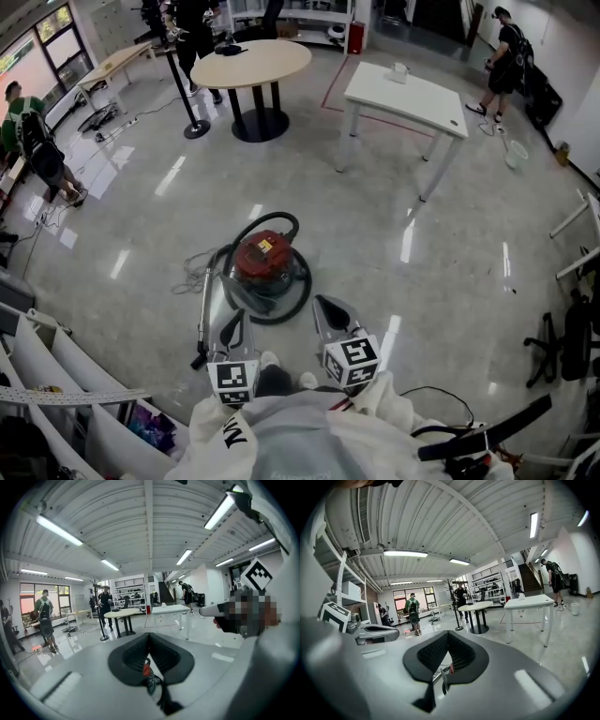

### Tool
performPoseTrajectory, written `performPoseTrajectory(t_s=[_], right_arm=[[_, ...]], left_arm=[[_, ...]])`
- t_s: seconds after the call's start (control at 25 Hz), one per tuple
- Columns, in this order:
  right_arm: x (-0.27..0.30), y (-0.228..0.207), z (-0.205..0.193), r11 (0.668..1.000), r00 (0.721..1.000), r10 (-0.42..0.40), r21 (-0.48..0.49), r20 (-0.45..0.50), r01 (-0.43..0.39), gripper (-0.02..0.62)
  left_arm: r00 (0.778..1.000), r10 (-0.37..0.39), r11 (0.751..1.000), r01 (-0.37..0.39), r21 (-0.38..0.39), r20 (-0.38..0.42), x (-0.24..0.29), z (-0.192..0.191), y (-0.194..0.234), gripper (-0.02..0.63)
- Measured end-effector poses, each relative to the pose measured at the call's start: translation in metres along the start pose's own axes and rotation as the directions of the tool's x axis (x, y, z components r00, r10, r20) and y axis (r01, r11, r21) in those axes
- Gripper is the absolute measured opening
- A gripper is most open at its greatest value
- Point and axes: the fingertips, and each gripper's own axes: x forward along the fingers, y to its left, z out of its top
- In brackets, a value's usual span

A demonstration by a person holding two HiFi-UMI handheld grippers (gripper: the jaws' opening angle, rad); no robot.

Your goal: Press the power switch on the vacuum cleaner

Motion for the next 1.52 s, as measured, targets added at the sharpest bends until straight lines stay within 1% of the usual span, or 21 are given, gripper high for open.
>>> performPoseTrajectory(t_s=[0.32,0.6,0.88,1.32,1.52], right_arm=[[0.011,0.002,-0.005,1.0,1.0,0.0,-0.001,-0.022,0.0,0.0],[0.028,-0.002,-0.001,1.0,0.999,-0.017,-0.005,-0.032,0.017,0.0],[0.053,-0.001,0.002,1.0,0.999,-0.028,-0.007,-0.046,0.027,0.0],[0.112,0.005,0.005,0.999,0.996,-0.045,-0.003,-0.073,0.045,0.001],[0.142,0.01,0.015,0.998,0.995,-0.055,-0.02,-0.08,0.053,0.0]], left_arm=[[1.0,-0.002,1.0,0.002,-0.012,-0.023,0.009,-0.01,0.009,0.0],[1.0,-0.024,1.0,0.024,-0.014,-0.017,0.028,-0.006,0.018,0.0],[0.999,-0.041,0.999,0.041,-0.024,-0.025,0.049,-0.007,0.036,0.0],[0.997,-0.072,0.997,0.07,-0.045,-0.043,0.092,-0.015,0.078,0.0],[0.996,-0.085,0.995,0.082,-0.057,-0.035,0.114,-0.014,0.103,0.0]])
